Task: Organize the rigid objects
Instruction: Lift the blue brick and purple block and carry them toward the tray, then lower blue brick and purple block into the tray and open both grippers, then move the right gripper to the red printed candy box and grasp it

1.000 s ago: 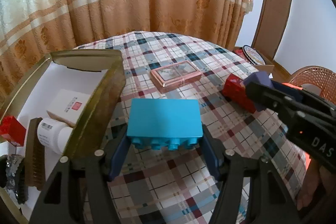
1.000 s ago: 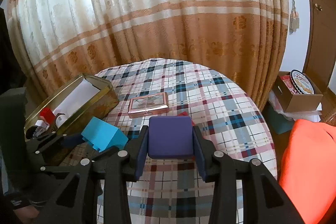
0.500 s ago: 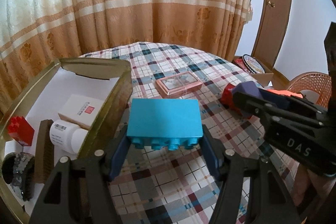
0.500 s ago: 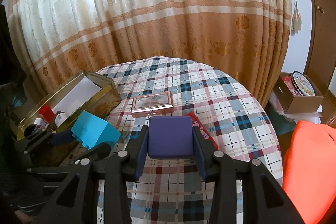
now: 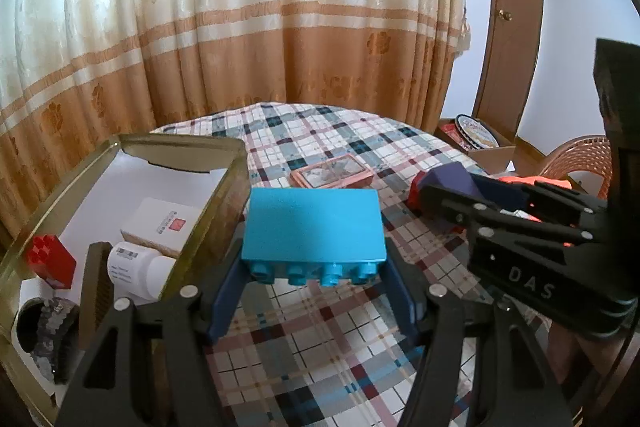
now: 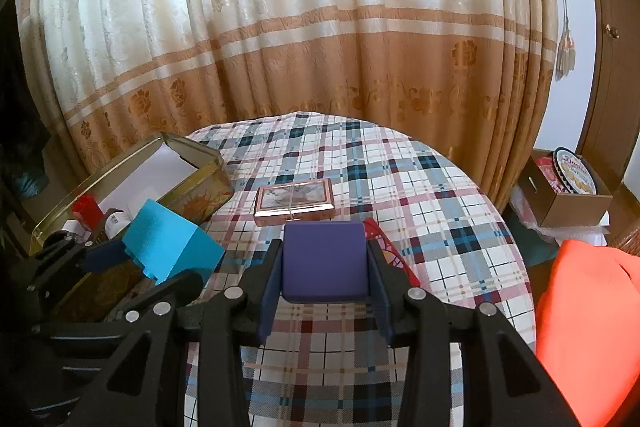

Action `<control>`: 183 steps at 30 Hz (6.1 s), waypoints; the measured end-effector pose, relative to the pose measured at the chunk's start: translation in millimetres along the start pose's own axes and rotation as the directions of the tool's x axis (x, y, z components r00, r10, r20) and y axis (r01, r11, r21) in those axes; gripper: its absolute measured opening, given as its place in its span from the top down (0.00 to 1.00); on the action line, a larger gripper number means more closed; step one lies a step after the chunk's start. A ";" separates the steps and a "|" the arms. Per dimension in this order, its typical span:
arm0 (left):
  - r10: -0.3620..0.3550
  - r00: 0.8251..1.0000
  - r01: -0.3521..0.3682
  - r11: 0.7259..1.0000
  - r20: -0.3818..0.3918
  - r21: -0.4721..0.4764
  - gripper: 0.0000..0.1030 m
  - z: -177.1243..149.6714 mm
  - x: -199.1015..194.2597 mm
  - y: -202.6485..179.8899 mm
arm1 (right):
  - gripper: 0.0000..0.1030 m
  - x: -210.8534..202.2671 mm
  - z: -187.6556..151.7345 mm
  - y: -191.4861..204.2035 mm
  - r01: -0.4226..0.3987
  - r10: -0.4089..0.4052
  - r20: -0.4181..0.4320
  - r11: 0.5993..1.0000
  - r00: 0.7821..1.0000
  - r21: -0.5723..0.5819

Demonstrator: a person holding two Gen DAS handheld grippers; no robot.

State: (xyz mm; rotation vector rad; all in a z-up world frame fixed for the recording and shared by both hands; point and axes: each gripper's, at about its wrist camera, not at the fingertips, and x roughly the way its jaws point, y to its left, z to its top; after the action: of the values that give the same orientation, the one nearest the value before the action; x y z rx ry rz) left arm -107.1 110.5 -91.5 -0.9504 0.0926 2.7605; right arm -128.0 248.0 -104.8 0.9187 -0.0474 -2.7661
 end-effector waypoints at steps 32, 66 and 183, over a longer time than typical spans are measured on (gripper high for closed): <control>0.011 0.991 -0.015 0.999 0.134 0.029 0.37 -5.6 -31.5 -1.8 | 0.59 -11.6 -1.6 10.4 0.022 -0.018 0.067 0.999 0.998 -0.050; 0.218 0.965 -0.199 0.971 0.142 -0.135 0.37 4.0 -82.2 96.7 | 0.59 11.1 46.5 105.9 -0.188 0.197 0.029 0.961 0.980 -0.203; 0.132 0.986 -0.142 0.986 -0.105 -0.091 0.01 21.4 8.2 31.0 | 0.40 49.2 10.4 -30.9 0.078 -0.071 -0.196 0.997 0.978 0.029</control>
State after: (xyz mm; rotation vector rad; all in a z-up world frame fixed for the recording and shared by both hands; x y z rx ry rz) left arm -133.3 84.6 -80.1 -1.1469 0.0403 2.8653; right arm -178.7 266.7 -128.5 1.2211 -0.0314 -2.7355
